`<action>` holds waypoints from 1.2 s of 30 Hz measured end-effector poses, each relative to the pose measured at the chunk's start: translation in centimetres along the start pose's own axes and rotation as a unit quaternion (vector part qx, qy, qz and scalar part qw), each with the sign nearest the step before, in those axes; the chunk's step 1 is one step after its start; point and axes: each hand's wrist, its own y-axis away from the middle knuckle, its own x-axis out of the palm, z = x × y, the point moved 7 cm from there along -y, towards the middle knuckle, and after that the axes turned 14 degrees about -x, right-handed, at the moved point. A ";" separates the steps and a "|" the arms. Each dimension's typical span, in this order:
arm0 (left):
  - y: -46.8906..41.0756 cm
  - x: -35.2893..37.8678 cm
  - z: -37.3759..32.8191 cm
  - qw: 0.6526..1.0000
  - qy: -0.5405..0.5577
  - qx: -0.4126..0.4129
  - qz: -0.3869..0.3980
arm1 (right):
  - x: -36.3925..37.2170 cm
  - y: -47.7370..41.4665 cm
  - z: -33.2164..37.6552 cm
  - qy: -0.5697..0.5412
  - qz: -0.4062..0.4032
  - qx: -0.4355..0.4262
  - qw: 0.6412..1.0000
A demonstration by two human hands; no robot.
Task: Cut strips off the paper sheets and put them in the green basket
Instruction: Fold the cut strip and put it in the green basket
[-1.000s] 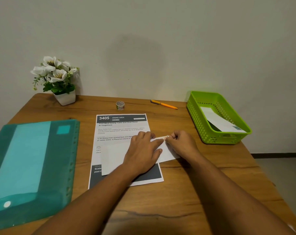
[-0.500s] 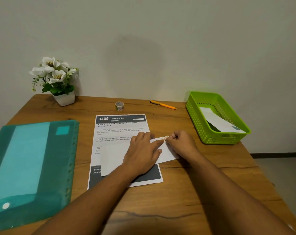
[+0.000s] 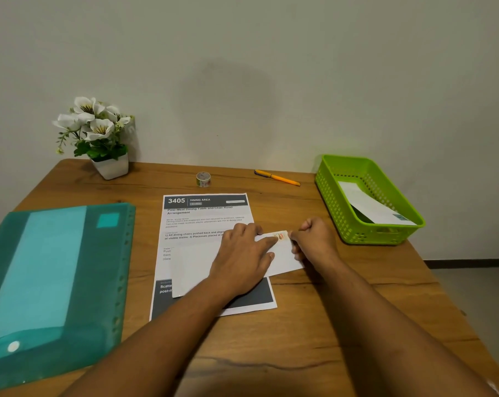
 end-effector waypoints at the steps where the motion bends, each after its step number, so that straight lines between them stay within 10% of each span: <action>1: 0.0 0.0 0.0 1.000 0.000 0.001 0.000 | 0.0 0.0 0.1 0.005 -0.003 -0.004 1.000; 11: 0.0 0.1 0.0 1.000 0.000 0.005 0.001 | 1.7 3.1 2.1 0.239 0.033 -0.332 0.912; 25: -0.2 1.7 -0.3 0.994 -0.070 0.001 0.086 | 2.7 4.4 2.9 0.395 0.098 -0.403 0.820; 36: 0.0 1.8 -0.4 0.989 -0.107 0.007 0.102 | 2.3 4.9 2.6 0.359 0.108 -0.420 0.826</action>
